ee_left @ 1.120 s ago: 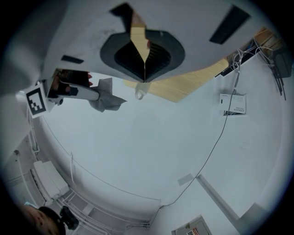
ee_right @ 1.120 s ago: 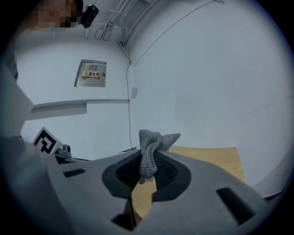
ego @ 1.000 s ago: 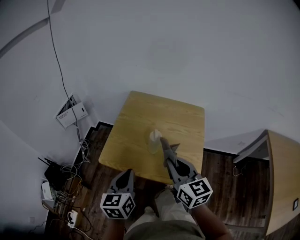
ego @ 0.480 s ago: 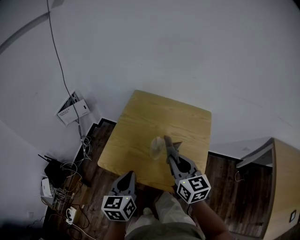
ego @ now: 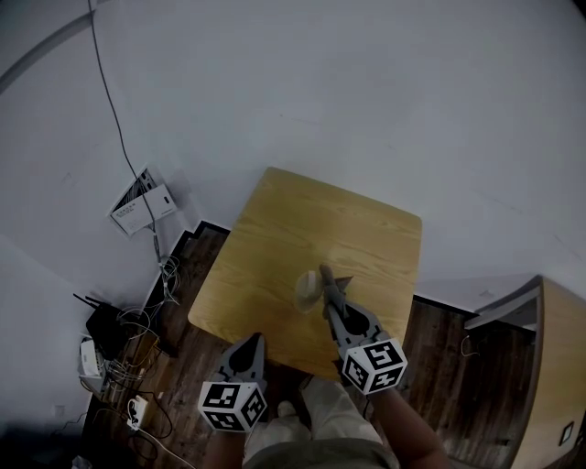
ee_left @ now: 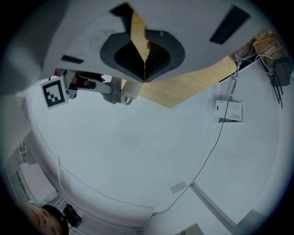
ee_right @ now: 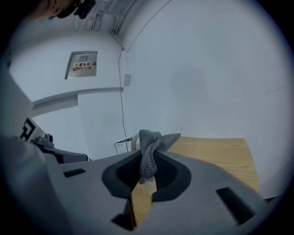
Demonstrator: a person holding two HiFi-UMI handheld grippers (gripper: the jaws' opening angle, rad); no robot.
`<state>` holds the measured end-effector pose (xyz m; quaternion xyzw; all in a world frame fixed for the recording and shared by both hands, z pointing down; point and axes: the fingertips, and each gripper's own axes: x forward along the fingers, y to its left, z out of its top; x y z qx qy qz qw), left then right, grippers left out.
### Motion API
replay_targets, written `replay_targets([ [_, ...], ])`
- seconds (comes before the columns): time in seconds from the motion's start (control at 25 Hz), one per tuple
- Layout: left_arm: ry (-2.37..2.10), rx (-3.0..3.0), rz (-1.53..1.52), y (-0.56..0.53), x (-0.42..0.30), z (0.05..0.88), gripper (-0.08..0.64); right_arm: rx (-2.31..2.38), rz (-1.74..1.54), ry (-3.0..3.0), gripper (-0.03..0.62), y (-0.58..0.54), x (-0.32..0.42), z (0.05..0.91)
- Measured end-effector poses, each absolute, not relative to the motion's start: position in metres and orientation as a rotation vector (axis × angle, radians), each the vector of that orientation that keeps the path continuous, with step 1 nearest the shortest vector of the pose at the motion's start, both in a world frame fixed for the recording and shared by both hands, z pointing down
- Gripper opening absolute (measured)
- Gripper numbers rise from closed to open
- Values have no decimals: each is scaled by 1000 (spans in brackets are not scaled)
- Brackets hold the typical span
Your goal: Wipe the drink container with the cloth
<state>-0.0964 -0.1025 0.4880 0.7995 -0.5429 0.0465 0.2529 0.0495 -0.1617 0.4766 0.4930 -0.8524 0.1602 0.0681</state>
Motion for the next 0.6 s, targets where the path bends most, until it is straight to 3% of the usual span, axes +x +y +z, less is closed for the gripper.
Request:
replay_targets([
  [0.6, -1499, 2118, 170, -108, -101, 508, 2, 1375, 545, -2523, 28, -170, 38, 524],
])
